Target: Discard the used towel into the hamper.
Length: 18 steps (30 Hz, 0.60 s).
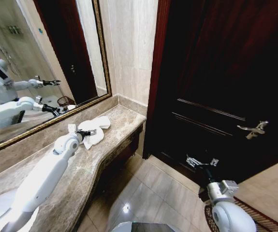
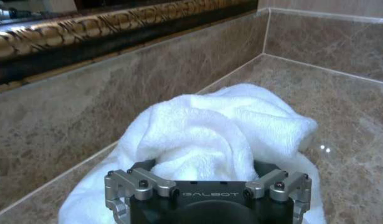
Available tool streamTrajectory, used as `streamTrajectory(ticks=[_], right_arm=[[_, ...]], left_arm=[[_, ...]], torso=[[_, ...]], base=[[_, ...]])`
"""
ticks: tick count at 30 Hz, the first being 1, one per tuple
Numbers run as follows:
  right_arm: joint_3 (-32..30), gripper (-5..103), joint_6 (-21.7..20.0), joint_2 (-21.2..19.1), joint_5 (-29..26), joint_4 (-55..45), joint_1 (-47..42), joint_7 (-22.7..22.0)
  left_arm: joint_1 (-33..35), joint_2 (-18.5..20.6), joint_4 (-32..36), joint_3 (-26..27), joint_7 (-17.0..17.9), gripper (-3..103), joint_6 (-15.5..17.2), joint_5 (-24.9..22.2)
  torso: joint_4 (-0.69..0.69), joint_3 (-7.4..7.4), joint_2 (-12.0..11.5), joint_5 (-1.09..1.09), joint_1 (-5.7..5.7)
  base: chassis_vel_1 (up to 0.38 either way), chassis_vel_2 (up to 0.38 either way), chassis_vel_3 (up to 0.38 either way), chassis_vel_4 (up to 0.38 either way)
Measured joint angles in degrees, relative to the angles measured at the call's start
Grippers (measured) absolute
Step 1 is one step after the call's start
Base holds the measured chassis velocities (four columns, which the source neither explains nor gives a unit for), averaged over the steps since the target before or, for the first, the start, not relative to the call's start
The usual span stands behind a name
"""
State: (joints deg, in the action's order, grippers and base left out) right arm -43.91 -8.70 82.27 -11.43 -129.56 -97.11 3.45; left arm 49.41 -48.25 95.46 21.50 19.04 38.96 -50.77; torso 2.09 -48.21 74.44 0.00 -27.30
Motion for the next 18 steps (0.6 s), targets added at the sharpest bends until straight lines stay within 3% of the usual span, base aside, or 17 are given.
streamTrajectory(ticks=[12, 16, 18], right_arm=[[-0.07, 100, -0.07, 0.59, 0.20, -1.65, -0.10, -0.82], [-0.06, 100, -0.13, 0.62, 0.20, -1.73, -0.03, -1.02], [-0.02, 100, -0.13, 0.65, 0.21, -1.69, -0.02, -1.02]], left_arm=[[-3.67, -1.76, -4.88, -3.23, -0.77, 103, -0.67, 0.48], [-3.57, -1.87, -5.06, -3.30, -1.24, 90, -1.17, 0.84], [-3.57, -1.85, -5.13, -3.33, -1.28, 90, -1.29, 0.92]], torso=[[0.00, 0.00, 0.00, 0.01, 0.00], [0.00, 0.00, 0.00, 0.01, 0.00], [0.00, 0.00, 0.00, 0.00, 0.00]], base=[[0.000, 0.000, 0.000, 0.000], [0.000, 0.000, 0.000, 0.000], [0.000, 0.000, 0.000, 0.000]])
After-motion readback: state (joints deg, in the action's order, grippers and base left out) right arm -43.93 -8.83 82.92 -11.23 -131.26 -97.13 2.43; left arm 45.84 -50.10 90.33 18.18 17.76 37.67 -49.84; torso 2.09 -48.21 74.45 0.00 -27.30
